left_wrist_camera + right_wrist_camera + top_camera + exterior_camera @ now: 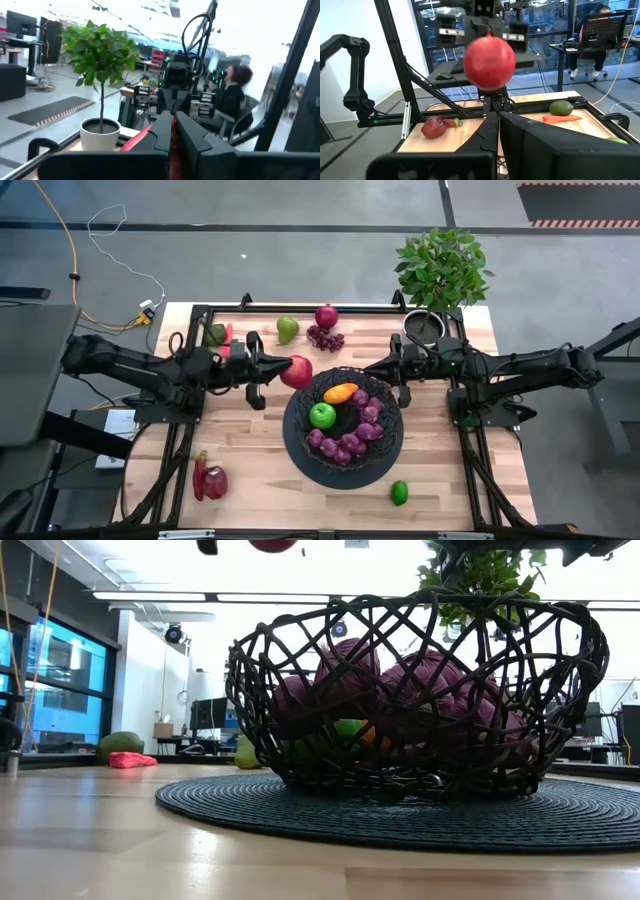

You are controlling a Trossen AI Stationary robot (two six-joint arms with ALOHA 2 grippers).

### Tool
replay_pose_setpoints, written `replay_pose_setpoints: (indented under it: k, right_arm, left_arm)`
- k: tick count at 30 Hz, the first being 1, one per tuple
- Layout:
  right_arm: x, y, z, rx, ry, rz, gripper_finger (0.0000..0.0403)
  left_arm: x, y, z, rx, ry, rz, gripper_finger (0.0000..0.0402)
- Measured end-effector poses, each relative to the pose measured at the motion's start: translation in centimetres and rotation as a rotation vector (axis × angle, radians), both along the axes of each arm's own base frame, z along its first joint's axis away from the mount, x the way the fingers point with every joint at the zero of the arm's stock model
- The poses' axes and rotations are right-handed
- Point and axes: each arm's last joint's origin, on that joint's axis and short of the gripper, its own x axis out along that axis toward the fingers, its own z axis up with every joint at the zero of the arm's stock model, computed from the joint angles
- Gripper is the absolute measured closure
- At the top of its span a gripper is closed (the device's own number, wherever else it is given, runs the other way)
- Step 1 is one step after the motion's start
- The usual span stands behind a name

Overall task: Build produce basket
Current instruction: Put the red pomegranate into the basket

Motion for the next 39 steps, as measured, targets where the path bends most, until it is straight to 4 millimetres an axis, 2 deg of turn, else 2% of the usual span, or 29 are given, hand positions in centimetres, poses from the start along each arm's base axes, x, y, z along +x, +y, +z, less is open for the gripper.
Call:
replay_pose_setpoints:
  k: [3, 23, 26, 30, 35, 39]
  right_arm:
    - [0.0, 0.0, 0.0, -0.001, 0.0, 0.0, 0.0403]
    - [0.0, 0.0, 0.0, -0.016, -0.005, 0.002, 0.0403]
    - [0.0, 0.0, 0.1, -0.016, -0.01, 0.001, 0.0403]
    - [0.0, 0.0, 0.3, -0.011, -0.035, 0.001, 0.0403]
    - [0.0, 0.0, 0.5, -0.005, -0.048, 0.001, 0.0403]
    - [0.0, 0.0, 0.5, -0.002, -0.048, 0.002, 0.0403]
  left_arm:
    - [0.0, 0.0, -0.9, -0.022, -0.028, 0.013, 0.0401]
    - [0.8, 0.0, -1.2, -0.034, -0.023, 0.014, 0.0401]
    - [2.6, -0.1, -1.4, -0.045, 0.011, -0.007, 0.0401]
    - [6.7, -0.5, -1.7, -0.039, 0.083, -0.038, 0.0401]
    - [11.7, -1.3, -4.5, -0.061, 0.188, -0.037, 0.0401]
    - [14.0, -2.4, -7.6, -0.12, 0.224, -0.042, 0.0402]
